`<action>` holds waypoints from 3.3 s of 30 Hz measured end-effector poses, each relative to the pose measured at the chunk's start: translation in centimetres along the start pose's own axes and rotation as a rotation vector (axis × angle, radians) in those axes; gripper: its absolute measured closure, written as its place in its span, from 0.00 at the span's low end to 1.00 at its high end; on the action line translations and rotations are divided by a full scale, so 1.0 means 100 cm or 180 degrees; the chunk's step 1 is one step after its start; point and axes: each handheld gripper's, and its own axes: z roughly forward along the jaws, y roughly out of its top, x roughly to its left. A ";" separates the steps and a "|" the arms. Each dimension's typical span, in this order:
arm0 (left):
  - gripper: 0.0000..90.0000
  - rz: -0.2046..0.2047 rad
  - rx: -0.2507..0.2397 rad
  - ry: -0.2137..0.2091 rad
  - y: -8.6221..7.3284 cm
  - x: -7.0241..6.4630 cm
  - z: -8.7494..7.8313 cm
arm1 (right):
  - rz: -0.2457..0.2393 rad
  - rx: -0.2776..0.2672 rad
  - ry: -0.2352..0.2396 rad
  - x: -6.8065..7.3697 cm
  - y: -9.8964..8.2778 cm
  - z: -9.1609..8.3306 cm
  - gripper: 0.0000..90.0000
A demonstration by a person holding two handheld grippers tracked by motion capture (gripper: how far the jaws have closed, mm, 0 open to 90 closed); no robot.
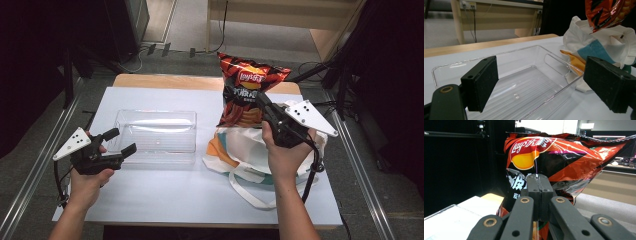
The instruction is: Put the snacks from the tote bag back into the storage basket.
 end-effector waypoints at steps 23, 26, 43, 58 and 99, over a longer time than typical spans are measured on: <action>0.16 -0.0013 -0.0062 -0.0034 0.004 0.001 -0.006 | 0.0032 0.0024 0.0136 0.022 -0.004 0.022 1.00; 0.16 -0.0022 -0.0069 -0.0040 0.004 0.001 -0.006 | 0.0028 0.0029 0.0157 0.026 -0.004 0.024 1.00; 0.16 -0.0045 -0.0078 -0.0015 0.005 0.003 -0.009 | 0.0056 0.0034 0.0244 0.046 -0.009 0.041 1.00; 0.16 -0.0052 -0.0089 -0.0019 0.005 0.003 -0.011 | 0.0084 0.0037 0.0343 0.064 -0.013 0.053 1.00; 0.17 -0.0010 -0.0055 -0.0046 0.004 -0.001 -0.010 | 0.0170 0.0137 0.0476 0.107 -0.038 0.087 1.00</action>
